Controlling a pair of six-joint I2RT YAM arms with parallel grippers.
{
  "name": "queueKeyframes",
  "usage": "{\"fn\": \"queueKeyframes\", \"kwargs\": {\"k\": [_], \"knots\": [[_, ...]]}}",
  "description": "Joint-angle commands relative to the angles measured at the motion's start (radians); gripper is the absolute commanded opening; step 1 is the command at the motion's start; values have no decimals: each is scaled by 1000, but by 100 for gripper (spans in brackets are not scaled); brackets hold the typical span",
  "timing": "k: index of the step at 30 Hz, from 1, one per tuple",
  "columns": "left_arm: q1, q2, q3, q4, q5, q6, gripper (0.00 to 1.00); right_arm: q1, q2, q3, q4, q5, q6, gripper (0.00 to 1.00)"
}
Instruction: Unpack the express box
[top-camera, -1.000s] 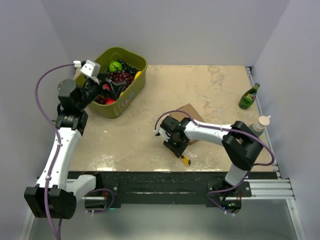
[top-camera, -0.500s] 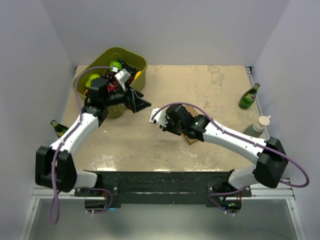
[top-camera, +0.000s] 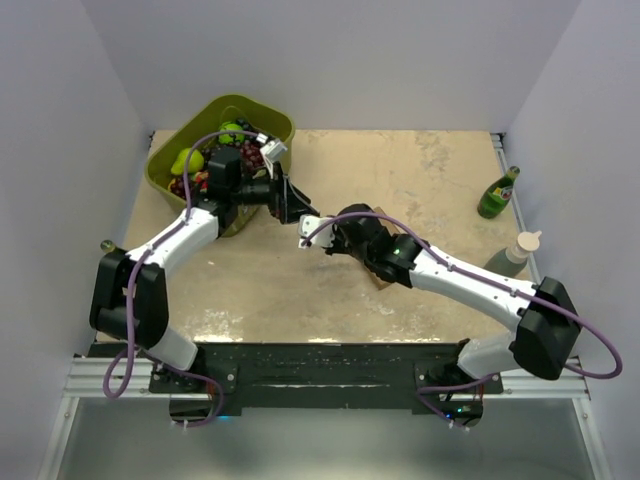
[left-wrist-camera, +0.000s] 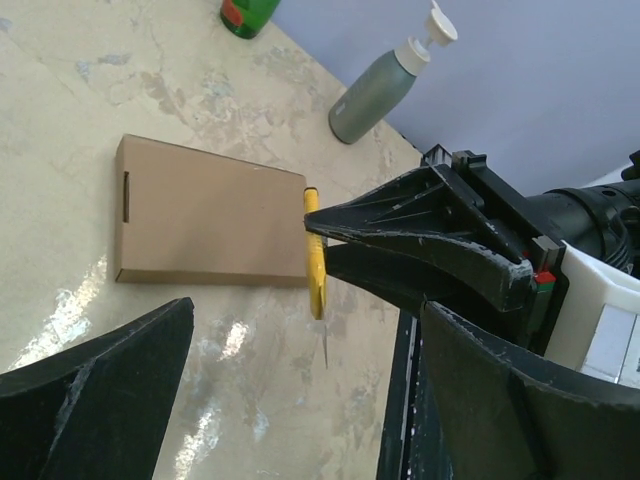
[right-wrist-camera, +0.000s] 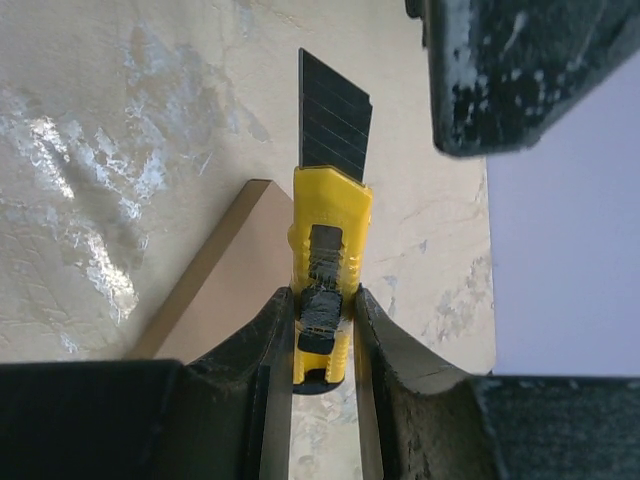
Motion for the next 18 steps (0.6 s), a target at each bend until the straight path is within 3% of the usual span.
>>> {"fn": "queueKeyframes", "kwargs": {"k": [1,3,7,18], "knots": [[-29,2,45,-29,4,46,99,3,5,49,42,23,-37,0],[-41,10,48,-64,-14,82,97,3,11,57,51,26,-31,0],[-61,34,74,-98,-31,117,81,3,16,88,48,28,-17,0],[-78,114,160,-121,-10,158,55,6,19,112,36,19,-33,0]]}}
